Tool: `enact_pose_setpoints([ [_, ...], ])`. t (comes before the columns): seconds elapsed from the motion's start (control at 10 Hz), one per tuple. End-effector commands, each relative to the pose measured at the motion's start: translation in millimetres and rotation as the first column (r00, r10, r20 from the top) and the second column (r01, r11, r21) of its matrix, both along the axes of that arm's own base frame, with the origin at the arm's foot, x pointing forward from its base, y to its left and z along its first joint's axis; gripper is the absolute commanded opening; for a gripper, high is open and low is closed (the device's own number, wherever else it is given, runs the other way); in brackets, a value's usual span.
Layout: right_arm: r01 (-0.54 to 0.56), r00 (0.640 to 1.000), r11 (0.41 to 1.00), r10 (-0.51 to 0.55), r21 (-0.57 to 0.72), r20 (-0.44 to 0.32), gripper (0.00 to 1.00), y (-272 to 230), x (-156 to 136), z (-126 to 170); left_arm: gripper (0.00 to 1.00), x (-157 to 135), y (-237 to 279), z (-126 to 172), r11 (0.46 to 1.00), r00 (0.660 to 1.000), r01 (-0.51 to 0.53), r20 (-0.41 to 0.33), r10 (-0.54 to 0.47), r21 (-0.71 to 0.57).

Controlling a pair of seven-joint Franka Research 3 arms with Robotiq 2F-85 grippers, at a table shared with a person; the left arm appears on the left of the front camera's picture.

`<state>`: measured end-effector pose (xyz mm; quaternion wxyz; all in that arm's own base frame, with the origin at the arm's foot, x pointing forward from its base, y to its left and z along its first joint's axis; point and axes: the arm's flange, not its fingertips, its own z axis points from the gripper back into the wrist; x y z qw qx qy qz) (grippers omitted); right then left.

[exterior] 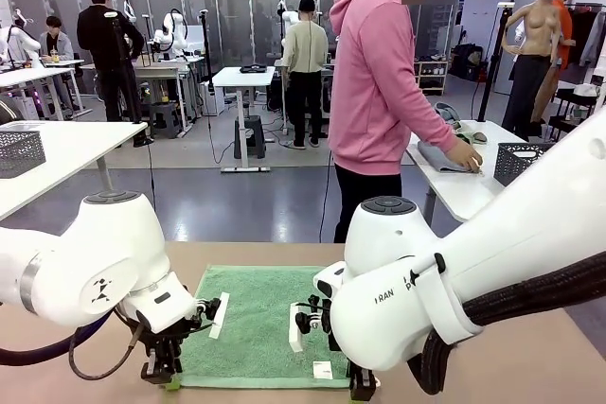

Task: Fold the towels and place them in the basket.
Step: When a person lays out a Towel with hook on the table, fold it in half twice.

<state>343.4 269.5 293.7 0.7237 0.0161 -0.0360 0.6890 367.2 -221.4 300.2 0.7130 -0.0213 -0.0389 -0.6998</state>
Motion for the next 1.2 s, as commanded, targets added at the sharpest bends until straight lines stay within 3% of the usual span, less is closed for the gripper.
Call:
enact_pose_setpoints([
  [0.0,0.015,1.0,1.0,-0.015,-0.017,-0.002,0.04,3.1,3.1,-0.9,0.0,-4.7,2.9,-9.7,1.0,0.999,0.021,-0.032,-0.022,-0.01],
  [0.1,0.017,1.0,1.0,-0.017,-0.018,-0.001,0.0,2.8,3.7,-0.2,0.0,-4.9,2.7,-10.2,1.0,0.999,0.02,-0.034,-0.021,-0.01],
  [0.7,0.016,1.0,1.0,-0.016,-0.015,-0.004,0.0,1.7,2.3,4.2,0.0,-7.1,0.5,-8.1,1.0,1.0,0.021,-0.022,-0.021,-0.016],
  [1.1,-0.049,0.999,0.998,0.049,-0.03,0.01,0.0,2.2,-27.1,40.1,0.0,-33.2,-5.5,29.9,0.999,1.0,-0.027,-0.015,0.027,0.019],
])
